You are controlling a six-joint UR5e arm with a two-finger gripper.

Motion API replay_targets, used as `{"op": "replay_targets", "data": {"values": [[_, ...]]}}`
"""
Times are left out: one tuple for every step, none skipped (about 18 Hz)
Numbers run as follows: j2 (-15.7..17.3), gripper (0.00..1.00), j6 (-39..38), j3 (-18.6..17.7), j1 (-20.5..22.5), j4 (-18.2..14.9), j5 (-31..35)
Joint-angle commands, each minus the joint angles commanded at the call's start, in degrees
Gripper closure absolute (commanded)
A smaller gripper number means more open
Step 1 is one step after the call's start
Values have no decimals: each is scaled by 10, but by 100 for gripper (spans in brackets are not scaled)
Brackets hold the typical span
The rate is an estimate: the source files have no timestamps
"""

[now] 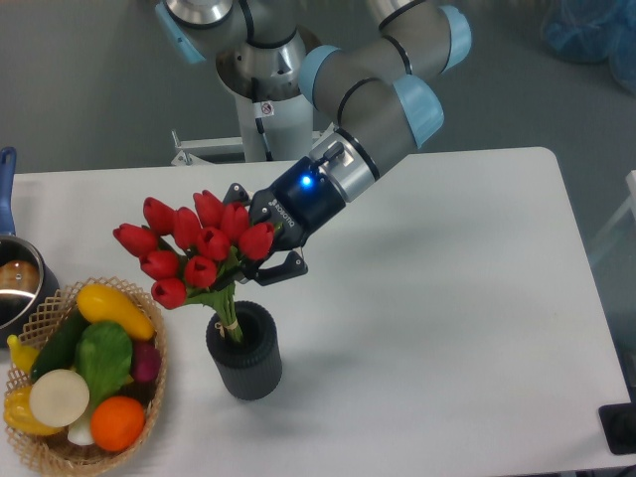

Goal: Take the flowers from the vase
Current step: 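Lift the gripped tulips up out of the black vase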

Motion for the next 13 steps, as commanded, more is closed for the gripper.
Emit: {"op": "replay_targets", "data": {"values": [[3, 65, 0, 2, 2, 0, -6], [8, 65, -2, 3, 5, 0, -12], [15, 65, -12, 3, 11, -1, -18], [22, 65, -30, 3, 16, -1, -21], [28, 65, -43, 4, 21, 0, -22], [32, 65, -48, 5, 25, 0, -22], [36, 65, -50, 5, 27, -1, -23], [41, 65, -50, 5, 29, -1, -23], [45, 65, -51, 5, 33, -1, -24], [49, 65, -54, 5, 33, -1, -25], [54, 65, -61, 5, 34, -1, -30], [55, 65, -63, 5, 34, -1, -34], [55, 65, -64, 5, 34, -1, -36]]}}
